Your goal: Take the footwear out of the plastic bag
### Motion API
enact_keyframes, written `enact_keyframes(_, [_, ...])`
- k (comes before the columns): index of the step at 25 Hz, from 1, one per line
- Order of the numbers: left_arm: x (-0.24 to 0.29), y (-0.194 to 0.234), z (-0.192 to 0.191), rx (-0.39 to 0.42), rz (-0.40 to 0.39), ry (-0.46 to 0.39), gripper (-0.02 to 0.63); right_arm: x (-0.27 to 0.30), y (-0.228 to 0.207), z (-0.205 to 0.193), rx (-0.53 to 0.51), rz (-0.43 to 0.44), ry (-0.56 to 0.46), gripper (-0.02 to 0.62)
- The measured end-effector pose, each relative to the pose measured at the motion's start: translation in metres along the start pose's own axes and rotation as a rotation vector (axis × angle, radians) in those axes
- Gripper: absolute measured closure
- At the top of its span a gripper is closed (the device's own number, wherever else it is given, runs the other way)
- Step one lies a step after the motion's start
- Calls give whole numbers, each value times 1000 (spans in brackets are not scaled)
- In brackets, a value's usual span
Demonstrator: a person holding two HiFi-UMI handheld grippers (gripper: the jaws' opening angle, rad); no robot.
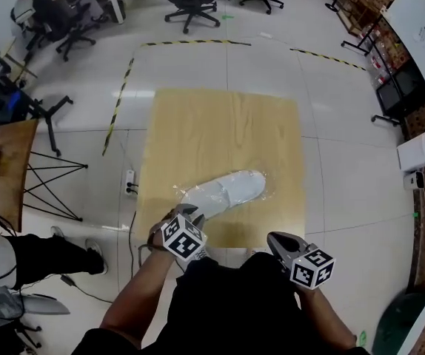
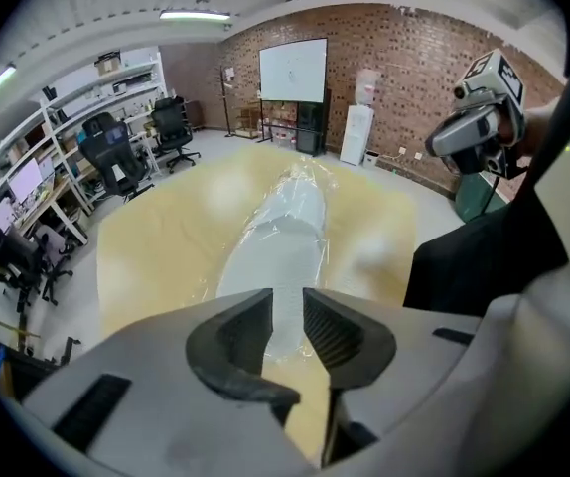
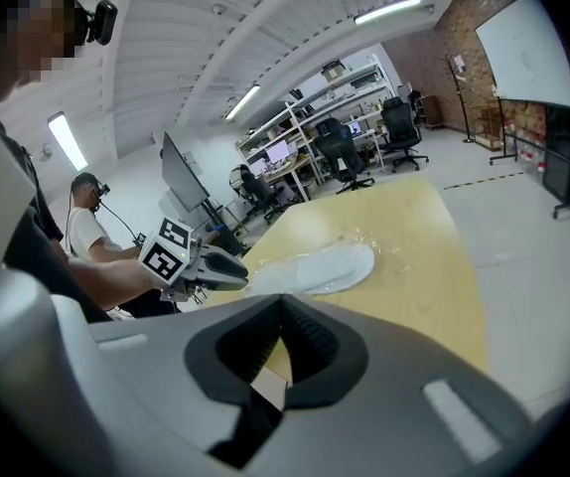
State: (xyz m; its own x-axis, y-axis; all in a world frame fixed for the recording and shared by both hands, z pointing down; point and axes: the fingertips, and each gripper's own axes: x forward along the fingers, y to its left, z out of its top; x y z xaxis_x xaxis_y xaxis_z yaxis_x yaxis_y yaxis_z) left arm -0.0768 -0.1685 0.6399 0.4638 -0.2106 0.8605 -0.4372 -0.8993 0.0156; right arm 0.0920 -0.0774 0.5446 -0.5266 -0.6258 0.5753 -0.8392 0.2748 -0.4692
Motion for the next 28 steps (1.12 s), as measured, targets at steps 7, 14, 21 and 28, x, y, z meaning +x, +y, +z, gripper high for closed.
enact_keyframes(7, [37, 6, -14, -84, 60, 32, 500, 15, -33, 8, 4, 37, 57, 592])
enact_keyframes(14, [33, 34, -22, -64, 212, 92, 598, 24, -66, 27, -44, 91, 115, 592])
enact_keyframes(21, [15, 45, 8, -121, 178, 39, 552, 43, -87, 13, -72, 105, 207, 592])
enact_keyframes(28, [40, -41, 76, 357, -53, 28, 457, 52, -126, 2, -257, -29, 271, 526])
